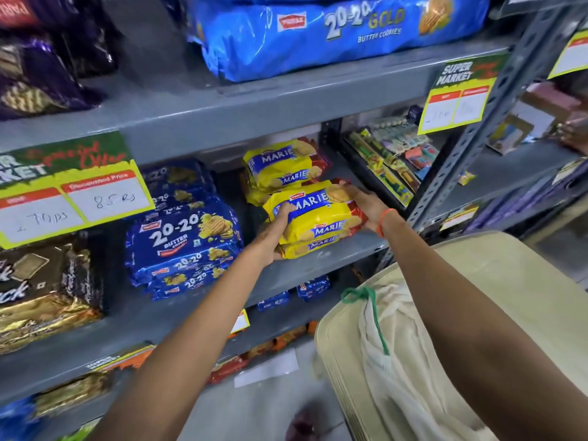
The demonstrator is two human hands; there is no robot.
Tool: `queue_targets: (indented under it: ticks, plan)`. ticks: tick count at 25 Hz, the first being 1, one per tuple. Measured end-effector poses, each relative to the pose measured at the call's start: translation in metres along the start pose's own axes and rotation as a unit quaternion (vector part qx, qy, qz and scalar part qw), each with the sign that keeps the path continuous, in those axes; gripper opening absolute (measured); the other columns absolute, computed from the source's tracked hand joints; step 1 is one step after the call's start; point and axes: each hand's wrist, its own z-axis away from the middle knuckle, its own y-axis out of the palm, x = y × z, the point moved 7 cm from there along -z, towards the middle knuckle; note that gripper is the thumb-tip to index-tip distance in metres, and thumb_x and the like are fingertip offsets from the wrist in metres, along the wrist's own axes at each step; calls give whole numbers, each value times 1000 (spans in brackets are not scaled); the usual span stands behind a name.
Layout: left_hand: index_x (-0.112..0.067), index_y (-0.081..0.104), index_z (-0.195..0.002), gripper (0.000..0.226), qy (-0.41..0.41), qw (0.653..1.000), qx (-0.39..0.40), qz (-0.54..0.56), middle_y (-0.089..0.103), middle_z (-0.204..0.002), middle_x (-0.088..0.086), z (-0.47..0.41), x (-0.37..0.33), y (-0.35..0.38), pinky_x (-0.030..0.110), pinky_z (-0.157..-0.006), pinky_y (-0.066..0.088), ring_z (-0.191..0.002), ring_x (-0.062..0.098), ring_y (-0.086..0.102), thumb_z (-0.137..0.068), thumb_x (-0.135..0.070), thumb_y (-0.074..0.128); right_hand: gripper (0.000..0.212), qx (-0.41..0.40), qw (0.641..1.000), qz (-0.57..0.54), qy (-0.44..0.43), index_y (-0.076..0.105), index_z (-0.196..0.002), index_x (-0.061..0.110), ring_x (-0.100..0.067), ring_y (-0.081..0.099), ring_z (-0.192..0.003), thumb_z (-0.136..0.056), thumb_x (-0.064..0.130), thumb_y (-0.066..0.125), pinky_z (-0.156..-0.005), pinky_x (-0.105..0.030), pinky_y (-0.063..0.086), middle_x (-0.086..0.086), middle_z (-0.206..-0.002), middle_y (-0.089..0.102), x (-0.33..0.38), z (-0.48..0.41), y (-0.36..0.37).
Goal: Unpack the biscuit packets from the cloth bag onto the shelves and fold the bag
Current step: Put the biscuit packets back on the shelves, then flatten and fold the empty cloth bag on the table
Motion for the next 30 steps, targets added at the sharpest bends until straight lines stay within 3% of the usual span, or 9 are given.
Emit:
queue_targets:
  ticks: [3,6,8,12,15,18,23,26,30]
  plan:
    - [-23,58,-115,59,-10,1000,-4,17,71,-106,8,3,1,1,48,-83,58,-92,25,70,-71,-61,64,54,-17,999,47,-2,66,-109,14,-22,74,-67,-77,58,64,-69,-40,62,-2,-70,78,2,6,-4]
    - [-20,61,-105,43,20,998,-51,5,70,-110,9,5,-3,-2,45,-84,57,-94,27,68,-76,-52,64,68,-113,982,143,-53,65,-112,12,-30,68,-95,-77,68,53,-92,-41,54,-13,-104,72,16,21,-19]
    - [-13,60,-113,49,56,992,-115,-16,65,-121,13,10,-5,-5,47,-94,53,-106,31,64,-80,-48,63,70,-158,969,175,-78,64,-114,9,-32,62,-102,-80,68,47,-91,-38,47,-16,-110,68,27,38,-26]
    - [7,11,-146,96,115,966,-172,-158,17,-155,27,45,-1,15,48,-117,24,-144,39,20,-84,-46,61,62,-155,959,218,-89,63,-106,-1,-34,62,-86,-88,56,46,-75,-39,46,-16,-83,65,22,83,-51]
    - [6,1,-147,100,259,913,-208,-238,-6,-156,29,97,3,48,47,-121,9,-147,38,-4,-83,-42,62,42,-118,971,205,-44,58,-85,10,-25,56,-67,-88,52,53,-65,-33,42,-13,-78,60,-7,121,-78]
    - [5,9,-148,93,325,886,-113,-312,0,-158,26,128,42,119,43,-121,8,-148,34,-1,-84,-38,61,36,-113,963,240,43,63,-99,11,-23,61,-82,-90,44,53,-72,-31,43,-11,-96,67,-67,162,-119]
    - [0,23,-146,77,116,874,89,-462,23,-154,21,99,151,202,38,-115,29,-142,33,27,-88,-38,58,46,-160,925,317,137,64,-110,-3,-24,57,-88,-90,37,58,-60,-24,41,-23,-118,66,-158,230,-180]
    - [-4,25,-146,70,117,839,69,-528,29,-153,17,72,177,206,41,-110,35,-138,35,33,-90,-32,57,37,-249,896,334,153,65,-112,4,-29,62,-108,-87,31,63,-89,-32,48,-18,-119,66,-203,274,-202]
    - [-13,43,-135,52,259,782,-11,-568,43,-143,13,44,156,221,43,-108,32,-132,34,37,-88,-28,60,27,-255,901,321,140,66,-110,14,-33,67,-99,-87,27,61,-88,-34,52,-17,-103,72,-251,303,-183]
